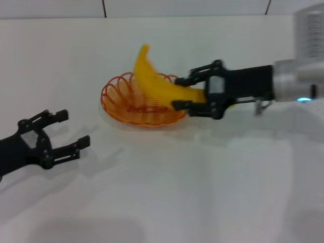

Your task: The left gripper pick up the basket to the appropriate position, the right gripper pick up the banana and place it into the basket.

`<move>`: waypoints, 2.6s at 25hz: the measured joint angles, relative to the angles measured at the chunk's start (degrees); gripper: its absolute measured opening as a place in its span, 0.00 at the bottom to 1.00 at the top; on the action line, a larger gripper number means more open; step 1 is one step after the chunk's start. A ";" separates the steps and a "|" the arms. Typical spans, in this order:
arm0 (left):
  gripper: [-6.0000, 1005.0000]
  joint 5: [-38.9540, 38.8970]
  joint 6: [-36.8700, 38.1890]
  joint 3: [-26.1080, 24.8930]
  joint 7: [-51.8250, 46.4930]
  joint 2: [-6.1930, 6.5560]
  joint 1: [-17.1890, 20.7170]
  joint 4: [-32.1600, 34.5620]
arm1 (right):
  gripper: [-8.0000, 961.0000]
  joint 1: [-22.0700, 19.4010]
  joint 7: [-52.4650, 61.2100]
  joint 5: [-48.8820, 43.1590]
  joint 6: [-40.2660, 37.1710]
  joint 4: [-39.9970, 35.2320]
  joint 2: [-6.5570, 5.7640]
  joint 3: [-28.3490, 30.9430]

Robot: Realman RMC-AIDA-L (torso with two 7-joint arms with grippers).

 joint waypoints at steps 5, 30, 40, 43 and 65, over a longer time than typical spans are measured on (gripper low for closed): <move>0.89 0.33 -0.08 0.21 -0.31 -0.04 -1.85 -1.03 | 0.48 4.50 0.98 4.05 8.99 2.19 0.32 -10.47; 0.89 0.95 0.00 -0.53 -0.51 0.15 -0.85 -1.33 | 0.90 -7.92 5.81 9.67 8.33 -9.39 -0.80 -11.09; 0.89 1.00 -0.69 -3.77 0.91 0.10 0.34 -1.39 | 0.89 -13.15 0.20 9.59 2.36 3.12 -3.21 3.67; 0.89 1.01 -0.80 -4.39 1.37 0.06 0.48 -1.48 | 0.89 -13.49 -5.93 9.67 1.51 6.99 -2.85 6.09; 0.89 1.14 -0.78 -4.92 3.02 -0.17 0.37 -1.58 | 0.89 -14.07 -10.94 9.85 0.11 8.61 -2.07 9.62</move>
